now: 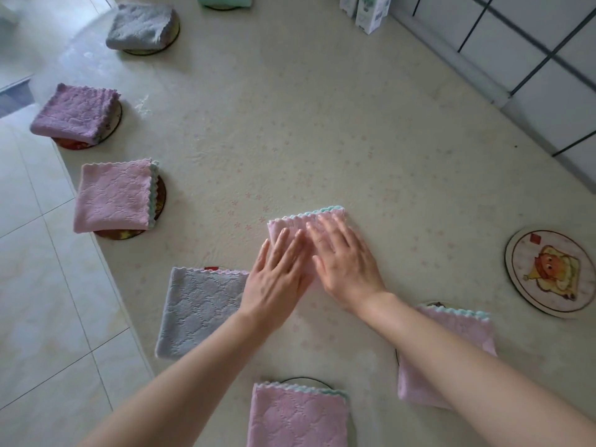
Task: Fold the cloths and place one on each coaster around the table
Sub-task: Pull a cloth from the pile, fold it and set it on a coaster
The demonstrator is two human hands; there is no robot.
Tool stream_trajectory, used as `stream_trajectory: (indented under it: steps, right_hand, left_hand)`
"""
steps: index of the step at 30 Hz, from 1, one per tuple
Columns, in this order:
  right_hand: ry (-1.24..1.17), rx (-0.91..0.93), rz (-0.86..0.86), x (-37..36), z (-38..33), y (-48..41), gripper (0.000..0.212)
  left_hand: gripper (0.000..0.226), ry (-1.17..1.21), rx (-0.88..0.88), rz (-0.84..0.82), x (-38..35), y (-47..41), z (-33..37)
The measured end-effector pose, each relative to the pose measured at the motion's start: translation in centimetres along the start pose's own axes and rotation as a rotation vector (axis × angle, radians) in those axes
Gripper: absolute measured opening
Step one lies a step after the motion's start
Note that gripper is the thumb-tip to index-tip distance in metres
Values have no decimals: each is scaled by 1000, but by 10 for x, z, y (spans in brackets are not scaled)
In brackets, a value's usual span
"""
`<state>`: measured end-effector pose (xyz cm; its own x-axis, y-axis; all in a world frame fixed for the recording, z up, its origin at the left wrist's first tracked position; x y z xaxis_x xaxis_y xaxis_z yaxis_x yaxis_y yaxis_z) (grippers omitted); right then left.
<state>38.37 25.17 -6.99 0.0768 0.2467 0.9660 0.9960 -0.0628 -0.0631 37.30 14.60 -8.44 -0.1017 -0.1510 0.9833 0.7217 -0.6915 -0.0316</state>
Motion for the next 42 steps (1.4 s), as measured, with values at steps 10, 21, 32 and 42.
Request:
stream_trajectory:
  steps: [10, 21, 32, 42]
  right_hand:
    - [127, -167, -100, -18, 31, 19, 53]
    - [-157, -782, -33, -3, 48, 63, 31]
    - [-643, -1116, -118, -17, 38, 99, 12]
    - [-875, -1088, 193, 63, 94, 166, 10]
  left_hand:
    - [70, -77, 99, -146, -12, -14, -47]
    - [28, 66, 78, 46, 20, -54, -63]
    - [28, 439, 334, -344, 8, -73, -70]
    - [17, 1281, 469, -479, 27, -72, 23]
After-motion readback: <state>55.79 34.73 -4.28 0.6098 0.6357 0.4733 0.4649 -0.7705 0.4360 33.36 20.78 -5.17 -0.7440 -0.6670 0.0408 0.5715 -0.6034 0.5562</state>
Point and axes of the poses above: each hand's wrist, its own y-axis away from the middle knuckle, its own x-axis out of the back of the hand, z = x × y, the point moved 9 cm from there along -y, towards the middle knuckle, and after that the axes turned 4 degrees about z, right-handed, at the moved point
